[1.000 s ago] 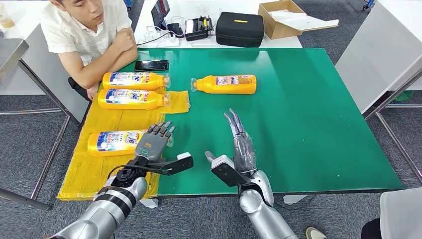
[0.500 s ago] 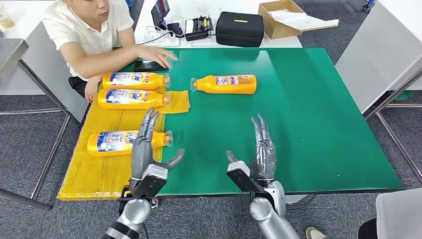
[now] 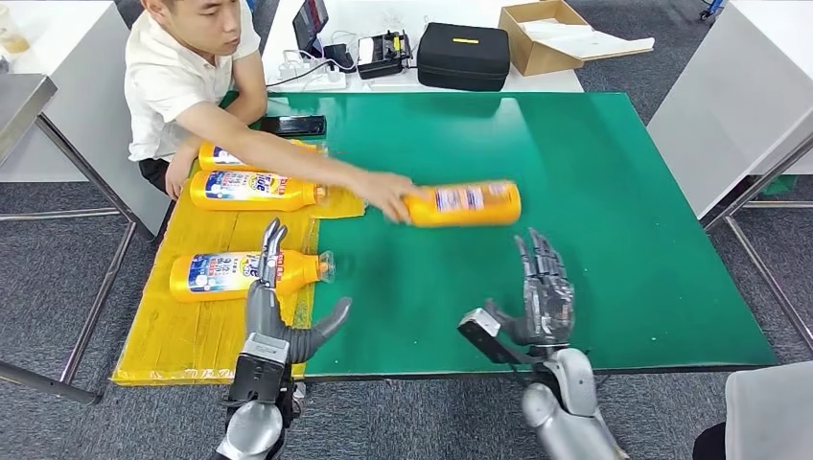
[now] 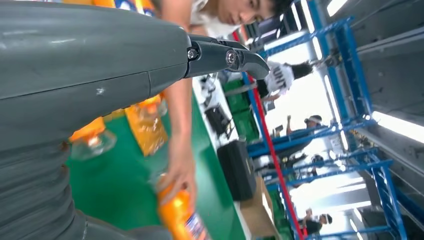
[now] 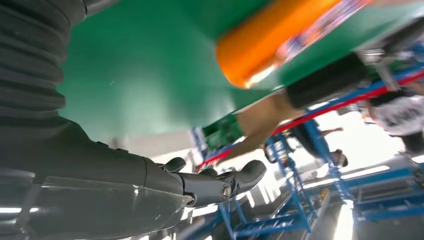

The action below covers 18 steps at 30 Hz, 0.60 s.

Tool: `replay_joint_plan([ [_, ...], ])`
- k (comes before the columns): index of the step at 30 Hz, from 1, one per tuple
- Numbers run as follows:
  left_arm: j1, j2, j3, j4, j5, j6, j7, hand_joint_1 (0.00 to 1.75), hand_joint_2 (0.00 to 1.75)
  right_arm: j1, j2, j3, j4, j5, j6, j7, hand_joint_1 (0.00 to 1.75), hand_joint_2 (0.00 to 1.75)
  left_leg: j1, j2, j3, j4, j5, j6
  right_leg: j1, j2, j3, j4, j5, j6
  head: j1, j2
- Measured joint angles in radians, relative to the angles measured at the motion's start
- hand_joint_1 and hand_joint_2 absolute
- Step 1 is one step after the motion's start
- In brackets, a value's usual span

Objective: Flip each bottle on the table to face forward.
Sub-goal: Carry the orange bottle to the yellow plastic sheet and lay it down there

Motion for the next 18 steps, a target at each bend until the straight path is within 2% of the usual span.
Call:
replay_joint_plan([
  [4, 0.017, -0.005, -0.019, -0.001, 0.036, -0.038, 0.015, 0.00, 1.75, -0.014, -0.056, -0.037, 0.037, 0.097, -0.001, 0.051, 0.00, 1.75, 0.000, 0.000, 0.000, 0.000, 0.000, 0.000, 0.000, 0.000, 0.000, 0.000, 0.000, 0.000, 0.000, 0.000],
  [9, 0.020, -0.016, -0.047, 0.009, 0.048, -0.047, 0.019, 0.00, 1.75, -0.061, -0.092, -0.050, 0.106, 0.158, 0.001, 0.084, 0.00, 1.75, 0.000, 0.000, 0.000, 0.000, 0.000, 0.000, 0.000, 0.000, 0.000, 0.000, 0.000, 0.000, 0.000, 0.000],
  [18, 0.017, -0.027, -0.073, 0.029, 0.050, -0.044, 0.016, 0.00, 1.75, -0.130, -0.100, -0.049, 0.224, 0.163, 0.009, 0.085, 0.00, 1.75, 0.000, 0.000, 0.000, 0.000, 0.001, 0.001, 0.000, 0.000, 0.000, 0.000, 0.000, 0.000, 0.000, 0.000],
])
